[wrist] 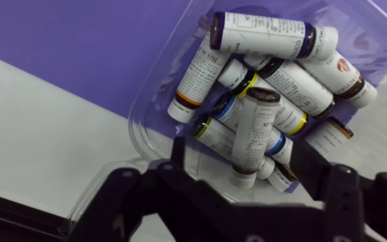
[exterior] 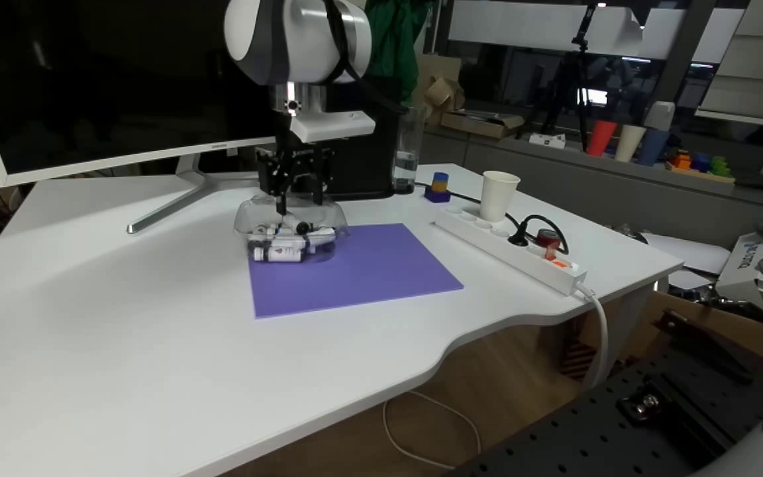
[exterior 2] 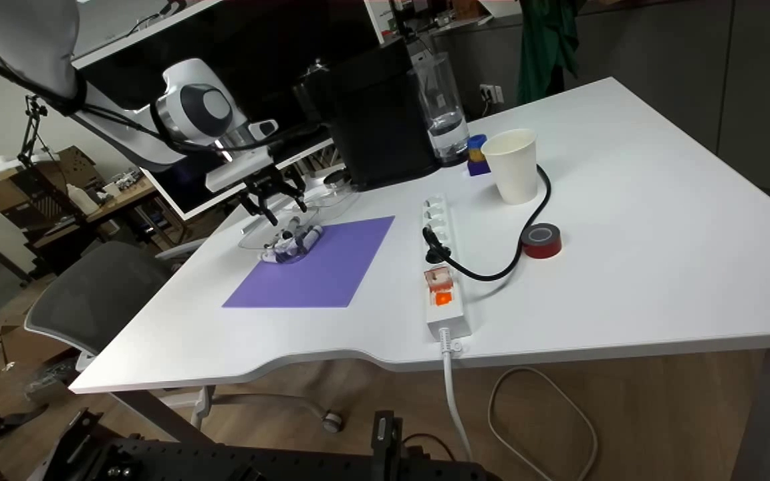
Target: Pick up the bottle from the purple placemat and put it in the clear bottle
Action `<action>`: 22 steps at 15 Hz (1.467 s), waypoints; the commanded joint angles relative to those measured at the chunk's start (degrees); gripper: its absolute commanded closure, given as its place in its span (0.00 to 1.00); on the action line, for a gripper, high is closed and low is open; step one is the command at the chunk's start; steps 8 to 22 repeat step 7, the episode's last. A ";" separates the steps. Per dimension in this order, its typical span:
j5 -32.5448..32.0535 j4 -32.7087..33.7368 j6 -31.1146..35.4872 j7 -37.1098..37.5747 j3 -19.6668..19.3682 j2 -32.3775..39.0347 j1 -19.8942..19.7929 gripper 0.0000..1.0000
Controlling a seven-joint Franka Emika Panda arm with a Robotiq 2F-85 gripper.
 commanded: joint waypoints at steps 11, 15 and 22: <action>-0.58 -3.16 -22.95 3.40 -1.92 -14.22 -0.67 0.00; -0.58 -3.16 -22.95 3.40 -1.92 -14.22 -0.67 0.00; -0.58 -3.16 -22.95 3.40 -1.92 -14.22 -0.67 0.00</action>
